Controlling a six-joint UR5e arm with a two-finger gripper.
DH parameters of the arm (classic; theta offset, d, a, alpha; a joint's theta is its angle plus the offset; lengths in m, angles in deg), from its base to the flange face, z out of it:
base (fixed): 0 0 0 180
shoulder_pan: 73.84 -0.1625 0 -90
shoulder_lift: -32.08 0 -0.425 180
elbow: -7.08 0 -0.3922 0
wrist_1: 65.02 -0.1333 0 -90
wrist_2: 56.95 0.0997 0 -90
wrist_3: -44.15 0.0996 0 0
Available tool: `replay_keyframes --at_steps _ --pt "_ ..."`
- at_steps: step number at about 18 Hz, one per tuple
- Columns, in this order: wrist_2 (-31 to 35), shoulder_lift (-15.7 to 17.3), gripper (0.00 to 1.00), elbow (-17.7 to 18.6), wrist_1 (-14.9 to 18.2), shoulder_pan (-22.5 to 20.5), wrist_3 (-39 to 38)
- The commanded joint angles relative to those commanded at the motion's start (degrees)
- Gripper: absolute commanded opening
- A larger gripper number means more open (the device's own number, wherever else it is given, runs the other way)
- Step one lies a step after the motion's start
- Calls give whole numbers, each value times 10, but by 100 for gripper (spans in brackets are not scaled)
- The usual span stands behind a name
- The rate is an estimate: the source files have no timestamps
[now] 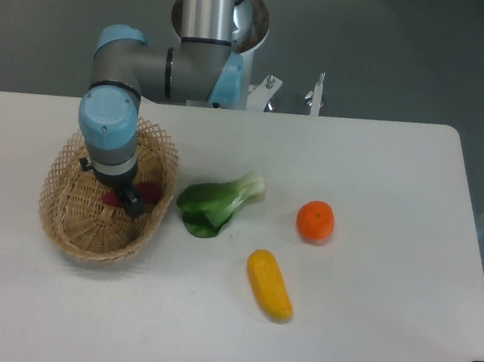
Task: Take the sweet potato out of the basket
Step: 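Lower the gripper into the basket and close it on the sweet potato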
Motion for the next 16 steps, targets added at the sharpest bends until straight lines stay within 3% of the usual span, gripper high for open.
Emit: replay_keyframes --at_steps 3,4,10,13,16 --pt "0 -1 100 0 1 1 -6" --pt "1 -1 94 0 0 2 -7" --pt "4 -4 34 -2 0 3 -21" --pt "4 0 25 -11 2 3 -22" --pt "4 3 23 -18 6 1 -22"
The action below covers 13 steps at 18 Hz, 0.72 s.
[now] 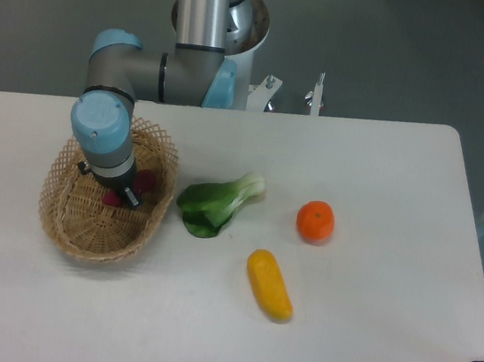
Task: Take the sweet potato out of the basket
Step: 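Lower the gripper into the basket and close it on the sweet potato, then lift the sweet potato up out of the basket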
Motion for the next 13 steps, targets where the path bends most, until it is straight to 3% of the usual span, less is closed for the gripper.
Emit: replay_keyframes --at_steps 4,7,13 --pt "-5 9 22 -24 4 -9 -4" --pt "-18 26 22 -31 7 -32 -4" --pt "-24 31 22 -52 8 -76 3"
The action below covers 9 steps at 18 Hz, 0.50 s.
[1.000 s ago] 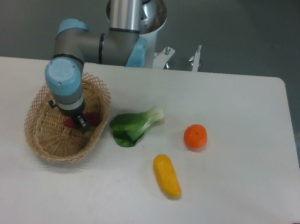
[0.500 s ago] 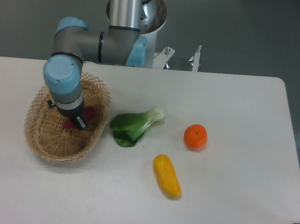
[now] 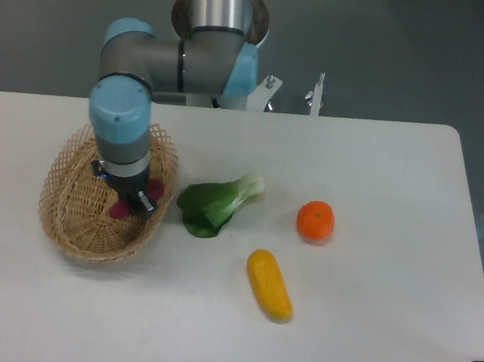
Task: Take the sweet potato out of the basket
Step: 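Lift the sweet potato up out of the basket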
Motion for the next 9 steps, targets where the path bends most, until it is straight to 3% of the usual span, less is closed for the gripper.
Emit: replay_keyframes --at_steps 7,9 --pt "6 3 23 -39 5 -66 35" --pt "6 -7 23 -52 5 -105 60"
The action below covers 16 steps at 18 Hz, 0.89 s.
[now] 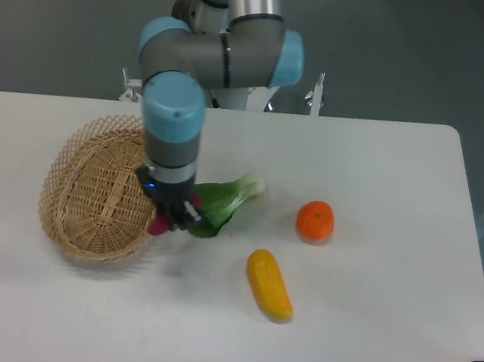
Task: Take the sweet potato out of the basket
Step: 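Lift the sweet potato up out of the basket, then carry the held sweet potato away from the basket toward the orange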
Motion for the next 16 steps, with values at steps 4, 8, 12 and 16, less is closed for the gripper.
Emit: replay_keyframes --at_steps 4,8,12,16 --pt "-4 -24 23 -47 0 -64 66" --pt "0 -55 23 -94 8 -79 68" --pt "-1 -101 23 -184 80 -100 79" --pt "5 -124 23 -229 114 -117 108"
